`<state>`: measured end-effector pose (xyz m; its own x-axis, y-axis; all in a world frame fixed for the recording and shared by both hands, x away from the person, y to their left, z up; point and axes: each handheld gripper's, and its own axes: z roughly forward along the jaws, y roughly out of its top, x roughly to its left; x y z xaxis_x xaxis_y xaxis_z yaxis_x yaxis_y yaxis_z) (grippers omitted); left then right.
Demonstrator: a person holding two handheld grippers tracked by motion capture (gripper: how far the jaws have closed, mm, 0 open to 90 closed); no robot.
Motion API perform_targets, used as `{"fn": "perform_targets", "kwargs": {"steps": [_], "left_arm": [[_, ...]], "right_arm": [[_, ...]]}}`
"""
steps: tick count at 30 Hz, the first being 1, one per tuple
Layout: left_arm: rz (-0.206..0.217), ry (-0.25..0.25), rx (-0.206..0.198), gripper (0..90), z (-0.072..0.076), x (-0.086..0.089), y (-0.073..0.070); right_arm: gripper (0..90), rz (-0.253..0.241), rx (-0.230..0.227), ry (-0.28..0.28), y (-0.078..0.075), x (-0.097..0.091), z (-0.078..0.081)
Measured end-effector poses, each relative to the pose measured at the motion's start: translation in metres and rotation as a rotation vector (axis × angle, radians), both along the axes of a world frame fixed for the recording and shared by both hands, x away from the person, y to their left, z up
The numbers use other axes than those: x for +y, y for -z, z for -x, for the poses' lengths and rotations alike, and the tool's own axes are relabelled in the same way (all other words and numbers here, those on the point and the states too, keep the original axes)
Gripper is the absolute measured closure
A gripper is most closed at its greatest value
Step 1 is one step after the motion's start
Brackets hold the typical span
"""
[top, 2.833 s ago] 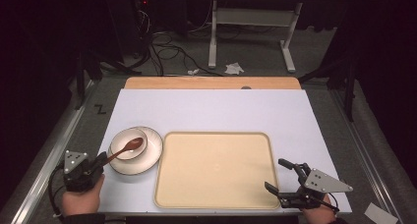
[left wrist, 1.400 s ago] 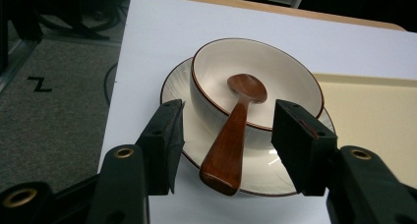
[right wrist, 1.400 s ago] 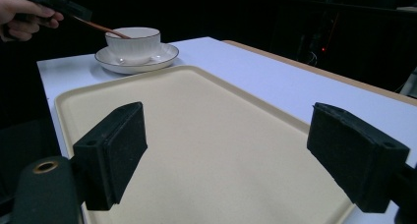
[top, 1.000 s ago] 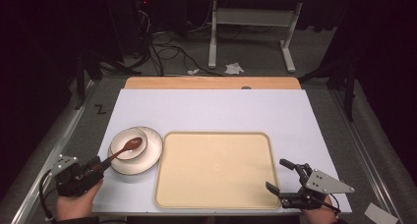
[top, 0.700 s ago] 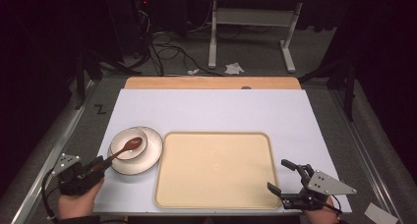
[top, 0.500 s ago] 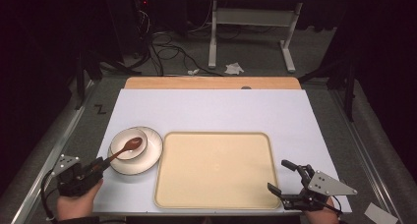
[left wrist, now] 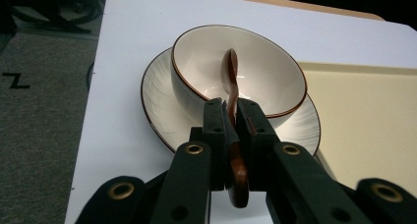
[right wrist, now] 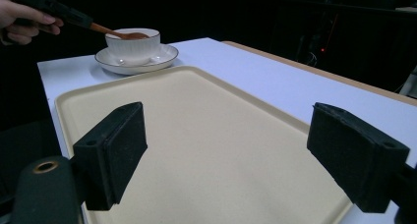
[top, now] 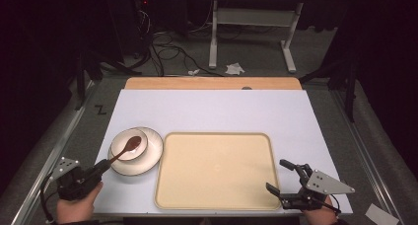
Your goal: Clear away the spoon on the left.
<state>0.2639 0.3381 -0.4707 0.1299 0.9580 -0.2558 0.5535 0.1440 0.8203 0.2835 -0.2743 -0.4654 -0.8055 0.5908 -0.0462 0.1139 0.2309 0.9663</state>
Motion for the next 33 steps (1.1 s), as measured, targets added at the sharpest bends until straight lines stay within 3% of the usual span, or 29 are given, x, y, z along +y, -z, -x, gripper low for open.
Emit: {"fn": "perform_targets", "kwargs": {"steps": [14, 33], "left_arm": [[0.014, 0.044, -0.023, 83.9, 0.006, -0.004, -0.001], [-0.059, 0.042, -0.129, 83.8, 0.017, -0.014, -0.015]], "right_arm": [[16.3, -0.005, 0.010, -0.010, 0.000, 0.004, -0.004], [16.2, -0.003, 0.003, -0.024, 0.000, 0.008, -0.007]]}}
